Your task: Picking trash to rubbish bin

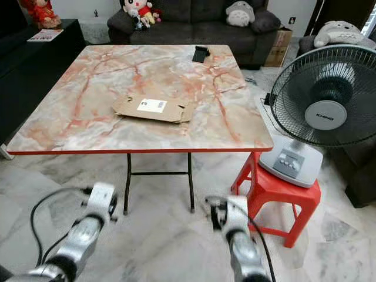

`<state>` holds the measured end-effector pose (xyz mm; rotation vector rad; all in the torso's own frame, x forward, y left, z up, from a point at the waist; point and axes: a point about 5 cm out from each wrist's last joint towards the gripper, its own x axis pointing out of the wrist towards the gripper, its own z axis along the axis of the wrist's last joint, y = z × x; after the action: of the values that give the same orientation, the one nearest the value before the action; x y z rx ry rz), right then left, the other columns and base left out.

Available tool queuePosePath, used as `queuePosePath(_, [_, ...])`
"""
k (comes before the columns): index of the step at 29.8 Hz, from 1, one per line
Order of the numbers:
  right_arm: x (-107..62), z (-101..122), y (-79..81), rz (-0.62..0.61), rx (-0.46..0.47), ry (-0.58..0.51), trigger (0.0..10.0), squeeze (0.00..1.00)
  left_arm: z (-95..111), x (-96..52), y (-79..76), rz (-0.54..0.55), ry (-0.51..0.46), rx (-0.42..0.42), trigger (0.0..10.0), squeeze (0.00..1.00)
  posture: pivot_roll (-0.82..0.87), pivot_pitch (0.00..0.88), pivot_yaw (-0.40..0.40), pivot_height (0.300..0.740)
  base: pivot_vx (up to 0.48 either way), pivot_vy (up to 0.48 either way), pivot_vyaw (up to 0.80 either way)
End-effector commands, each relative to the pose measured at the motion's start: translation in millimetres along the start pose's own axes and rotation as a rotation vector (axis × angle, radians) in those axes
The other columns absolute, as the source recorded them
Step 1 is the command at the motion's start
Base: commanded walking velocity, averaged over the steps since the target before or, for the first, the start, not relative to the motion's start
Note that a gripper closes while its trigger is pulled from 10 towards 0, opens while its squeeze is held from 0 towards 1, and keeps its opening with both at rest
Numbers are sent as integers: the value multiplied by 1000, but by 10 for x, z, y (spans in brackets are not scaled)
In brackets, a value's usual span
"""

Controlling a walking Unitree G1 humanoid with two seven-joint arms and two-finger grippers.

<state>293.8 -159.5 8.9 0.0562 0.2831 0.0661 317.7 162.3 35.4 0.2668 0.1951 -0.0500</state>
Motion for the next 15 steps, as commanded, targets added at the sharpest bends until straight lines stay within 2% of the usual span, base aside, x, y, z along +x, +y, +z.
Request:
queuePosePath(1, [74, 214, 24, 9, 8, -101, 10000, 0, 173, 66, 63, 49, -73, -26, 10000, 0, -50, 0, -15, 740, 0, 0, 0])
queuePosePath(3, [199, 634, 101, 28, 13, -270, 10000, 0, 497, 170, 134, 130, -195, -106, 10000, 0, -50, 0, -16, 740, 0, 0, 0])
queuePosePath(7, [240, 847, 162, 46, 13, -355, 10000, 0, 680, 207, 124, 123, -274, -98, 10000, 0, -56, 0, -12, 740, 0, 0, 0])
queuePosePath(9, [268, 1033, 218, 64, 14, -426, 10000, 0, 844, 239, 146, 131, -335, -118, 10000, 0, -58, 0, -11, 740, 0, 0, 0])
queuePosePath(11, [269, 1042, 221, 65, 14, -429, 10000, 0, 851, 241, 148, 131, -338, -118, 10000, 0, -58, 0, -11, 740, 0, 0, 0])
queuePosePath(15, [291, 1195, 298, 91, 32, -489, 10000, 0, 1058, 270, 172, 137, -422, -71, 10000, 0, -56, 0, -10, 740, 71, 0, 0])
